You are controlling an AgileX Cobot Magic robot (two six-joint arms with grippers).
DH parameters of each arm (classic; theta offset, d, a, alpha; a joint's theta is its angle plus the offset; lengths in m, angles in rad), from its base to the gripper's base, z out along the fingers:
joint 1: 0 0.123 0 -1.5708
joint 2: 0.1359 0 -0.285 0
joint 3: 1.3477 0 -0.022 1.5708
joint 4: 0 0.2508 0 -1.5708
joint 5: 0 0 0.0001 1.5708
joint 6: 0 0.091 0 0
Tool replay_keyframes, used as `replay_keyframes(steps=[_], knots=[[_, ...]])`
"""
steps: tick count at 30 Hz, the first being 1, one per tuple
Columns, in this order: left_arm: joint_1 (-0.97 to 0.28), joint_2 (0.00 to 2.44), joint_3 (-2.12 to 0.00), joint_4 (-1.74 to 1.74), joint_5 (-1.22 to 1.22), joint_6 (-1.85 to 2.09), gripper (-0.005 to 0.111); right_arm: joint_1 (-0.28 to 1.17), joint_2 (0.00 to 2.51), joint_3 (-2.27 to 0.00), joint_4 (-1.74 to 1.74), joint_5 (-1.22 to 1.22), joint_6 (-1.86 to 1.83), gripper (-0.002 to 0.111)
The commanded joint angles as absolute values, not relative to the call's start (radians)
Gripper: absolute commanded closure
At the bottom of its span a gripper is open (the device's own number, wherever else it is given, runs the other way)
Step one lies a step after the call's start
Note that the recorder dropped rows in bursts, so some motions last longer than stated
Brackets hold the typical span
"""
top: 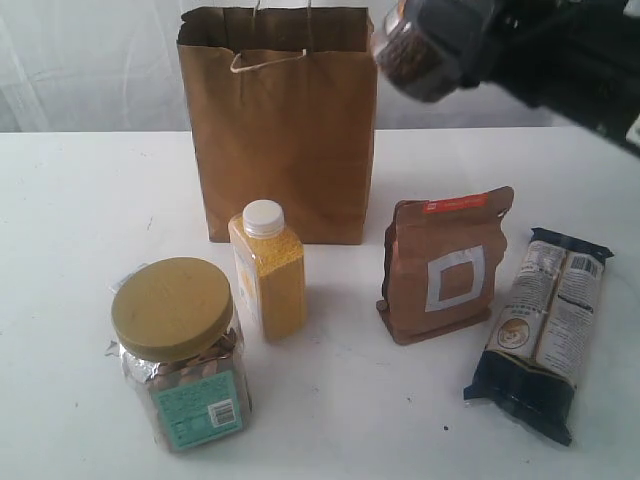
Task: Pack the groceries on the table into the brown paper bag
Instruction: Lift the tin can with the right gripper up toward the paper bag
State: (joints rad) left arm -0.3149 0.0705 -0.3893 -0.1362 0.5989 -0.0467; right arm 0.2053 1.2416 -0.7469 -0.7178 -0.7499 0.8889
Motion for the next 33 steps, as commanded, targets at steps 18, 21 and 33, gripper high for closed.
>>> replay_keyframes(steps=[18, 21, 33], knots=[[-0.310, 0.066, -0.384, -0.154, 0.600, -0.052, 0.107, -0.108, 1.871, -1.728, -1.214, -1.206, 1.539, 0.108], [-0.310, 0.066, -0.384, -0.154, 0.600, -0.052, 0.107, -0.108, 1.954, -1.868, -1.319, -1.210, 1.596, 0.108], [-0.310, 0.066, -0.384, -0.154, 0.600, -0.052, 0.107, -0.108, 2.214, -2.119, -1.477, -1.221, 1.495, 0.108]])
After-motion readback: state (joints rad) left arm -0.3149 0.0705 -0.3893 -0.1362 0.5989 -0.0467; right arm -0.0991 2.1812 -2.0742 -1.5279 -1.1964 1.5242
